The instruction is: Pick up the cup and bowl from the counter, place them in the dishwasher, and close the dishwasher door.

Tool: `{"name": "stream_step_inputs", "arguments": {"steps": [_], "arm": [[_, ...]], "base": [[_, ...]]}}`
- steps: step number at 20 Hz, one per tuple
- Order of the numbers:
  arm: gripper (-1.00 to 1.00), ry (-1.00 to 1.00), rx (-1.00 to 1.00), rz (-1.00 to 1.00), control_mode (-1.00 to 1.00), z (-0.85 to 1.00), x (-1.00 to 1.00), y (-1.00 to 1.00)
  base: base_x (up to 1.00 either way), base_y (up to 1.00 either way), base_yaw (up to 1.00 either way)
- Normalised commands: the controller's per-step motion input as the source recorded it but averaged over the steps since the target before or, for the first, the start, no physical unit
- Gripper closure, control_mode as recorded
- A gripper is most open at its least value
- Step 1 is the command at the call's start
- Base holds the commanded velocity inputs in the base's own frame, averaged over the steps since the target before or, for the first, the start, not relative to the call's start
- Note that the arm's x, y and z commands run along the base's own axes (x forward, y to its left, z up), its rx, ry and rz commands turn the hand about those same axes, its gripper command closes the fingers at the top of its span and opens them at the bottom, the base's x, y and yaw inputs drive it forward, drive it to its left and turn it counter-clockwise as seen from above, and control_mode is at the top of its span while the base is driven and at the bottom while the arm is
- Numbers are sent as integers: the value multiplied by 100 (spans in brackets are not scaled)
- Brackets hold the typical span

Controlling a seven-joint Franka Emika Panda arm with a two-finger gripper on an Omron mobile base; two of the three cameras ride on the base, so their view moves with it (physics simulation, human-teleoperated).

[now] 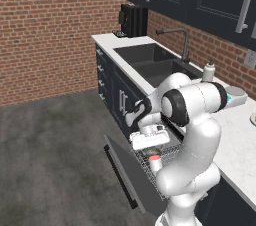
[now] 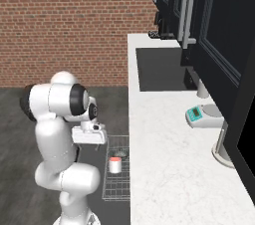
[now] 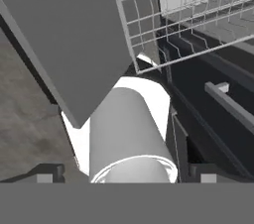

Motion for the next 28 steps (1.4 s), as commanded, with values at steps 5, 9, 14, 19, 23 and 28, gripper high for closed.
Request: {"name": "stream_step_inputs", "arguments": {"steps": [5, 9, 14, 19, 23, 28], "arm": [[-100, -25, 3, 0, -100, 19, -42, 49], [-100, -5, 0, 0, -100, 65, -1, 72], [-100, 0, 0, 0, -100, 78, -6, 43], [-100, 0, -3, 3, -100, 19, -7, 46], [-100, -3, -8, 4, -100, -11, 0, 50], [-100, -19, -16, 4, -100, -30, 0, 38]], "base": [[0, 0, 0], [0, 0, 0], [0, 0, 0], [0, 0, 0], [0, 0, 0], [0, 0, 0]]}}
